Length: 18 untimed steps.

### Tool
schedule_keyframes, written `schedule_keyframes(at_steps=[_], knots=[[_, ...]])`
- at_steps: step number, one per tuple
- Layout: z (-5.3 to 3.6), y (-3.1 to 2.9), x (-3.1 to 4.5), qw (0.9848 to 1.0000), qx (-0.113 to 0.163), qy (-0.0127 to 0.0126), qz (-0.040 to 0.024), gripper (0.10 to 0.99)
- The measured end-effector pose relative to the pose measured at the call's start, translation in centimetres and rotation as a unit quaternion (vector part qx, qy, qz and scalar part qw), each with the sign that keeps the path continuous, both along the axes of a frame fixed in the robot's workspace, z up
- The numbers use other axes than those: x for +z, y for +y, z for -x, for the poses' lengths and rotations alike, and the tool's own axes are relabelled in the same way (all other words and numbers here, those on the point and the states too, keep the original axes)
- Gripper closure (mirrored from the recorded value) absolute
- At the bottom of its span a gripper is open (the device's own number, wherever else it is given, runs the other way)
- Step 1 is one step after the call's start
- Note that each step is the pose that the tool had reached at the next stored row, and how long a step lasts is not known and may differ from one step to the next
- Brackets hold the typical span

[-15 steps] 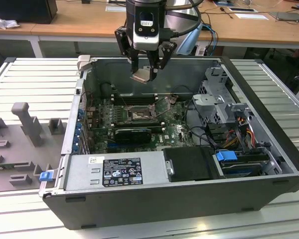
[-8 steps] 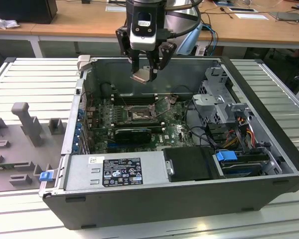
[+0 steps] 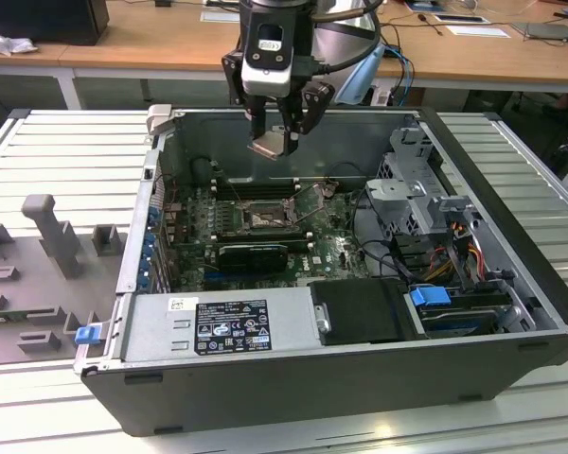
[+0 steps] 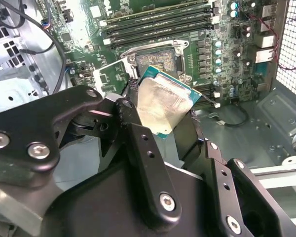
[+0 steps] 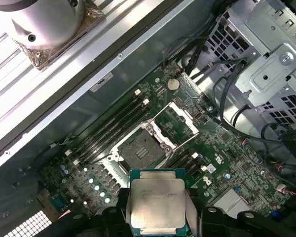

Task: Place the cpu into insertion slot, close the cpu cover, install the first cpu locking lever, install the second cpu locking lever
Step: 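Place the cpu into insertion slot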

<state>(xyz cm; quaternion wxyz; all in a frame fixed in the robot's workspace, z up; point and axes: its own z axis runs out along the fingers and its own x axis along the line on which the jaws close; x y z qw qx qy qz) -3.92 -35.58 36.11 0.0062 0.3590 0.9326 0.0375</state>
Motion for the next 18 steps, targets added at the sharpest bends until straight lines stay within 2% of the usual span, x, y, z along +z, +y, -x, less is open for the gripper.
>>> schedule_keyframes(at_steps=[10,18], knots=[[0.00,0.00,-0.20,0.9990,-0.045,-0.0001,-0.0001,0.557],[0.00,0.00,-0.40,0.9956,-0.094,0.0000,-0.0001,0.557]])
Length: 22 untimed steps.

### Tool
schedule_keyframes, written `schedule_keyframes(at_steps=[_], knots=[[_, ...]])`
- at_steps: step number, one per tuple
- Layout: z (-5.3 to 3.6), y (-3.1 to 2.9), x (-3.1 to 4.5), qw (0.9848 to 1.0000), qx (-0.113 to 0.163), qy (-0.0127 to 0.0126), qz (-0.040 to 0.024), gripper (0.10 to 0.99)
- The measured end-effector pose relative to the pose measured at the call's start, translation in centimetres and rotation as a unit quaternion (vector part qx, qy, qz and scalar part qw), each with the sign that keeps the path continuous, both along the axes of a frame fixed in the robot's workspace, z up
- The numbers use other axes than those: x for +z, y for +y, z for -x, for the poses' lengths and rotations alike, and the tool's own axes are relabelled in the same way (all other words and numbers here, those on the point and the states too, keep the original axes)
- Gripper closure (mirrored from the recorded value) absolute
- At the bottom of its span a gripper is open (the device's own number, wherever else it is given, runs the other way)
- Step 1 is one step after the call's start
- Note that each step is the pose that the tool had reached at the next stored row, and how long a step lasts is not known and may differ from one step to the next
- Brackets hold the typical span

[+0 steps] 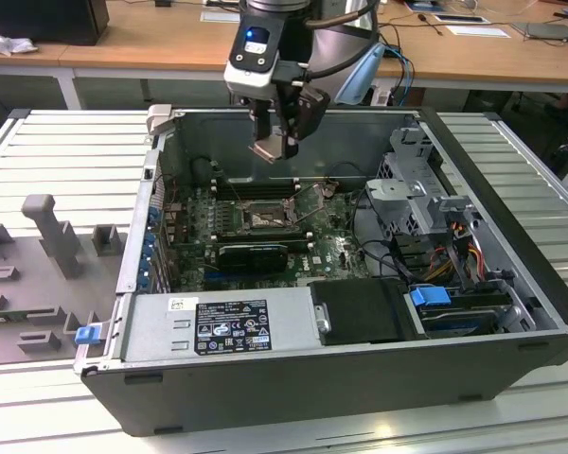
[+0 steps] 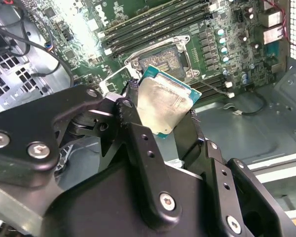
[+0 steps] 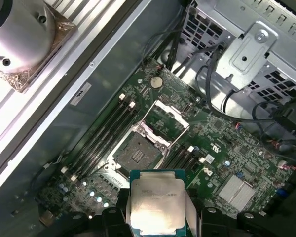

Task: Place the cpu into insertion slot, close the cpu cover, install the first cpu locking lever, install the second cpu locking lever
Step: 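Place the cpu into insertion slot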

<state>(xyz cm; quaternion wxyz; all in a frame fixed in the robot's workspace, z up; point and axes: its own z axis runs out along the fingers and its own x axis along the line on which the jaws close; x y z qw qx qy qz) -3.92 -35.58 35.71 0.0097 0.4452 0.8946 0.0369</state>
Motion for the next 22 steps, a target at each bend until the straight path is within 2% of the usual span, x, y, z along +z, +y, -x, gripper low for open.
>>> schedule_keyframes(at_steps=[7,10,22], knots=[[0.00,0.00,-0.16,0.9992,-0.040,0.0000,0.0000,0.557],[0.00,0.00,-0.23,0.9981,-0.062,0.0000,0.0000,0.557],[0.00,0.00,-0.25,0.9955,-0.095,0.0000,0.0000,0.557]])
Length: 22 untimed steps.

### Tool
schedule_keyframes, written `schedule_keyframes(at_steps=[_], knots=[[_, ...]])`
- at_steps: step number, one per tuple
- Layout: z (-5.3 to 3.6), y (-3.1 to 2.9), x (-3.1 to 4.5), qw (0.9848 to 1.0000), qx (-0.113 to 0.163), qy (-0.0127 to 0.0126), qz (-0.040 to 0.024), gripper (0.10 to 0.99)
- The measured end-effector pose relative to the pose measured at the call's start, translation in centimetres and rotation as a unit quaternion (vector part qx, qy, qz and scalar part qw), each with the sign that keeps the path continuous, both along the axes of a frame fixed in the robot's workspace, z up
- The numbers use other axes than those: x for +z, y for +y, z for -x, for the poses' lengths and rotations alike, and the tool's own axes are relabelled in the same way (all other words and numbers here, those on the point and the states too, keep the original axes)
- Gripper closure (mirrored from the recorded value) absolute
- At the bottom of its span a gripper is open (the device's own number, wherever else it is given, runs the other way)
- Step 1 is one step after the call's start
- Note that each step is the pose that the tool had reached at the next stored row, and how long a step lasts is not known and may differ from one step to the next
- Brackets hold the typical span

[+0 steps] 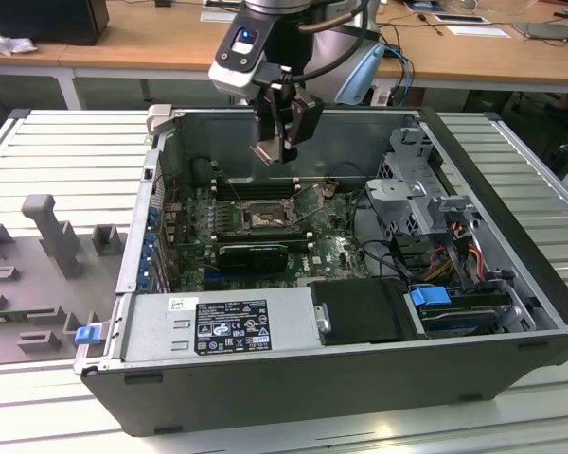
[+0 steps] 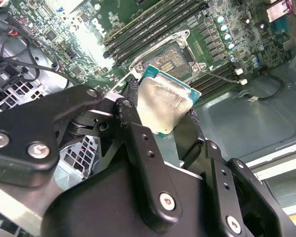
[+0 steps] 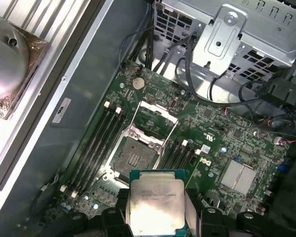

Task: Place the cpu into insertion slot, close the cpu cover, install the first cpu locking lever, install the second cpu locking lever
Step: 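Place the cpu into insertion slot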

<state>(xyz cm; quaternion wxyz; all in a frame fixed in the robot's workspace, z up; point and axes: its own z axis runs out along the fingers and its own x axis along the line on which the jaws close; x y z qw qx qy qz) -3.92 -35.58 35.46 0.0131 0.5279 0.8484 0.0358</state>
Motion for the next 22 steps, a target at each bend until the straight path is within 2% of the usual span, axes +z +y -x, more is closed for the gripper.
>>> schedule_keyframes(at_steps=[12,20,22], knots=[[0.00,0.00,-0.01,0.9992,-0.040,0.0000,0.0000,0.557],[0.00,0.00,-0.03,0.9976,-0.070,0.0000,0.0000,0.557],[0.00,0.00,-0.04,0.9967,-0.081,0.0000,0.0000,0.557]])
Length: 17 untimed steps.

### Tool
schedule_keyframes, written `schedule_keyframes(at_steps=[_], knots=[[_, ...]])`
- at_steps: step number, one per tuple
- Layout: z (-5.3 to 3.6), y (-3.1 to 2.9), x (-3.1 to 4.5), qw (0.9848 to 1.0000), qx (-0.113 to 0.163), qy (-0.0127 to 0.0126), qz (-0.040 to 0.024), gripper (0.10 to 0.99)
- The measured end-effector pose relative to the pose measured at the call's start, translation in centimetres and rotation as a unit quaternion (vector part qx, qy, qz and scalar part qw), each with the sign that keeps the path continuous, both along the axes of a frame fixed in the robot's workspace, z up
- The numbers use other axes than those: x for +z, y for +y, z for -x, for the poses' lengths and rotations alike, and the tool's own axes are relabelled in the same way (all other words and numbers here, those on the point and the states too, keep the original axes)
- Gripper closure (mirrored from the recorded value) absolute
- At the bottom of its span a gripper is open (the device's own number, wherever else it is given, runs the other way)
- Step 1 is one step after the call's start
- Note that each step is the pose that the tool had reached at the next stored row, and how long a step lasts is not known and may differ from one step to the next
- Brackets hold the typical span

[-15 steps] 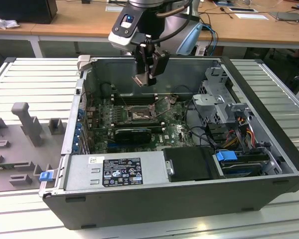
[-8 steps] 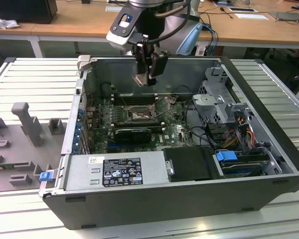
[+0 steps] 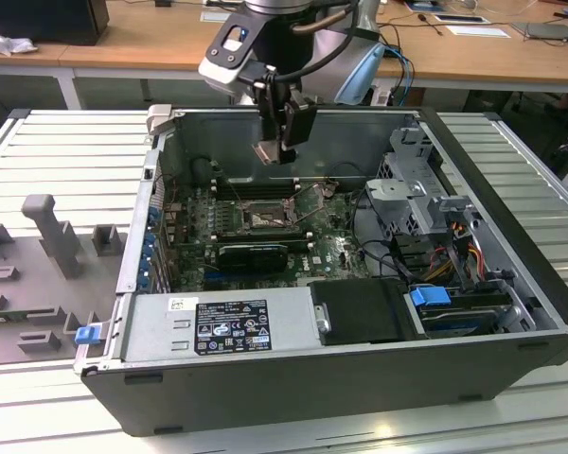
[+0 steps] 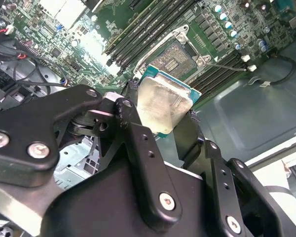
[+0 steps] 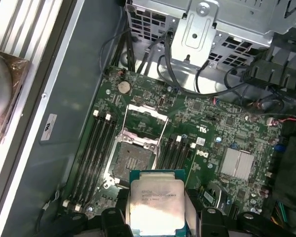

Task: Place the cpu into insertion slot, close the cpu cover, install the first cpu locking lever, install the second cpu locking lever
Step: 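Place the cpu into insertion slot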

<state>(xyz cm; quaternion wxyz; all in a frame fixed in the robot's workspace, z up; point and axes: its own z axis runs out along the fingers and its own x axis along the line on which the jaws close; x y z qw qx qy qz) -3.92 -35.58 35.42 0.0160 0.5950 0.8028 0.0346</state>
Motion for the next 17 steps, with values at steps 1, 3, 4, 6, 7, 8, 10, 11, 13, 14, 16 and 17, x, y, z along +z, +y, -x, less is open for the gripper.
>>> schedule_keyframes(at_steps=[1,3,4,6,7,8,10,11,13,14,16,17], knots=[[0.00,0.00,-0.01,1.0000,-0.003,0.0000,0.0000,0.557],[0.00,0.00,-0.04,0.9999,-0.016,0.0000,0.0000,0.557],[0.00,0.00,-0.07,0.9997,-0.023,0.0000,0.0000,0.557],[0.00,0.00,-0.19,0.9997,-0.026,0.0000,0.0000,0.557],[0.00,0.00,-0.22,0.9997,-0.026,0.0000,0.0001,0.557],[0.00,0.00,-0.25,0.9997,-0.026,0.0000,0.0001,0.557],[0.00,0.00,-0.33,0.9996,-0.027,0.0001,0.0001,0.557],[0.00,0.00,-0.35,0.9996,-0.027,0.0000,0.0001,0.557],[0.00,0.00,-0.40,0.9996,-0.027,0.0000,0.0001,0.557],[0.00,0.00,-0.44,0.9996,-0.027,0.0000,0.0000,0.557],[0.00,0.00,-0.51,0.9996,-0.027,0.0000,0.0000,0.557],[0.00,0.00,-0.54,0.9996,-0.027,0.0000,0.0000,0.557]])
